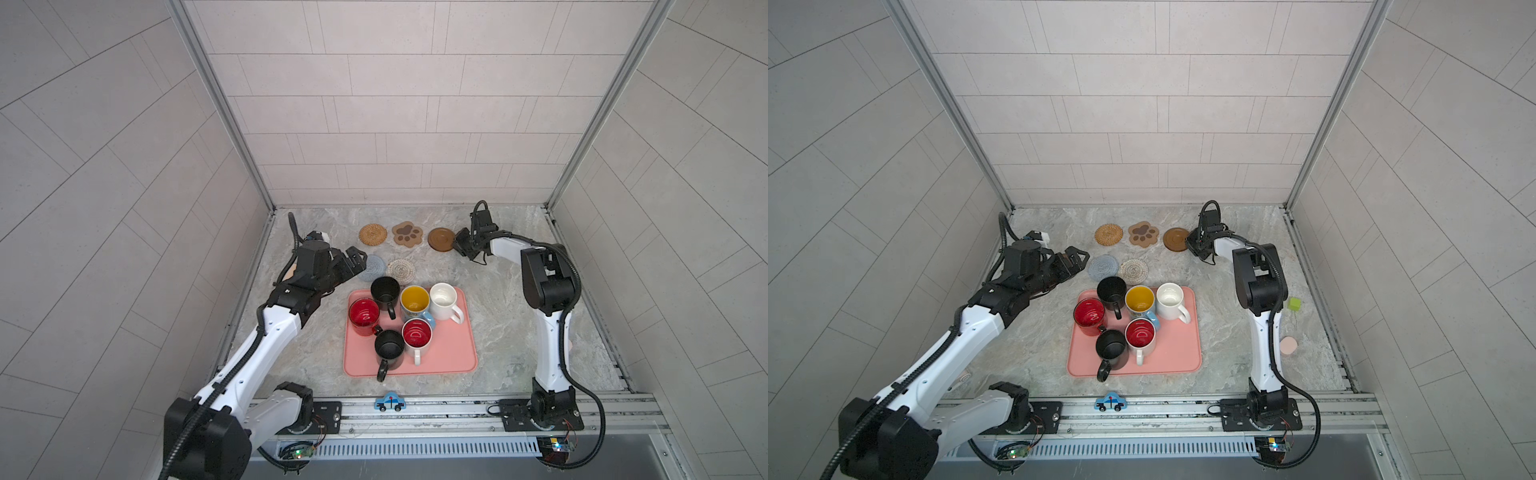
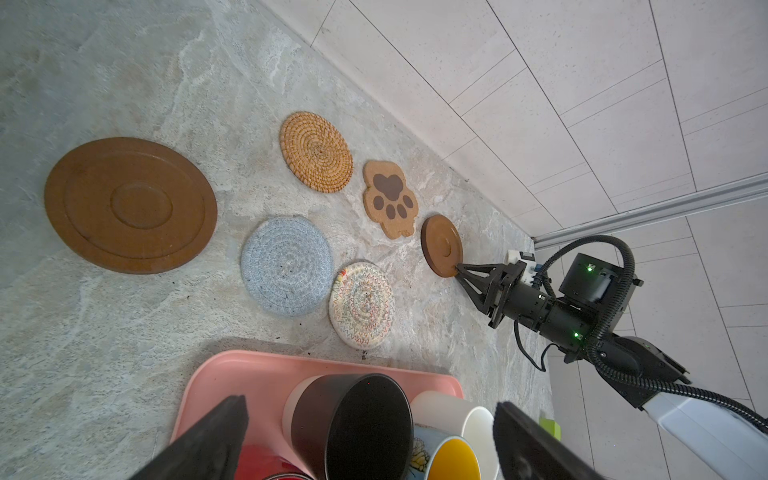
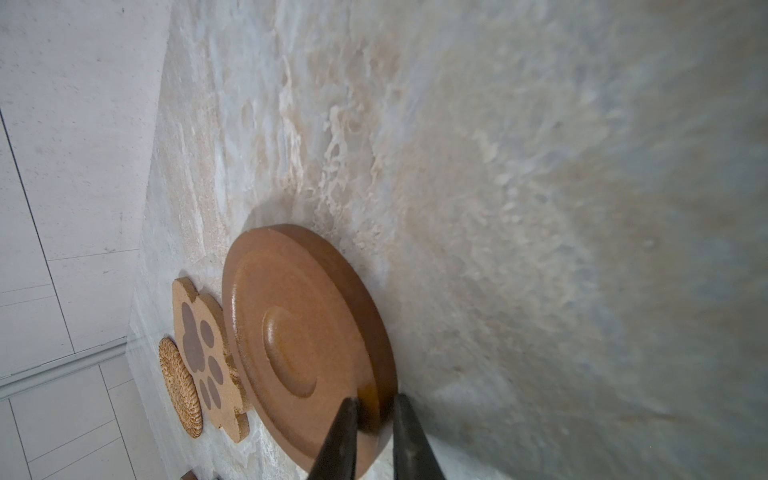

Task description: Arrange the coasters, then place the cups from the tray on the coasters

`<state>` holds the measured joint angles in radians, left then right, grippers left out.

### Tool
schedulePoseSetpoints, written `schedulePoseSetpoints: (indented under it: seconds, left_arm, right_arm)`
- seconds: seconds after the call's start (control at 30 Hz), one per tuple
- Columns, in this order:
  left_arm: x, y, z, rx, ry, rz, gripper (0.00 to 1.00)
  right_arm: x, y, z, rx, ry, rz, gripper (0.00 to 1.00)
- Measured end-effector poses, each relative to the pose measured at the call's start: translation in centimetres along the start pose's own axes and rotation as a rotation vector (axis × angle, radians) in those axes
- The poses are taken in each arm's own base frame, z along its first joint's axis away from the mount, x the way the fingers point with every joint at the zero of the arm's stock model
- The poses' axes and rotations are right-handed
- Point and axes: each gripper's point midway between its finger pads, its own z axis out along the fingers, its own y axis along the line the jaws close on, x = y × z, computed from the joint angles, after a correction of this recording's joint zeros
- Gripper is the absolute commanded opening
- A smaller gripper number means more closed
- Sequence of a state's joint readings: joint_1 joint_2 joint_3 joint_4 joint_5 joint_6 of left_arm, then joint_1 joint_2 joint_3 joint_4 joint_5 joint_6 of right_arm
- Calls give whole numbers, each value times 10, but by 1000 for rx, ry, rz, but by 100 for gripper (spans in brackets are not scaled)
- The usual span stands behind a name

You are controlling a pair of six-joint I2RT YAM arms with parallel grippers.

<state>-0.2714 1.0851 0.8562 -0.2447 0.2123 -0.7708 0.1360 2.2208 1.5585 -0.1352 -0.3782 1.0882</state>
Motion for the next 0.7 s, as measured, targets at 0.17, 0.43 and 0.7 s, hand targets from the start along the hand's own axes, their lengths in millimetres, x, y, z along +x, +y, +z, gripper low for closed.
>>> schedulePoseSetpoints:
  seconds: [0.17,0.43,0.7]
  left_arm:
    - [0,0,0,0,0,0,100]
    - [0,0,0,0,0,0,100]
    - [0,0,0,0,0,0,100]
  right_arm:
    - [0,2,0,-4,-3,-6,25]
    - [3,1,-5,10,11,-16,29]
    - [18,6,-12,1,51,-45,33]
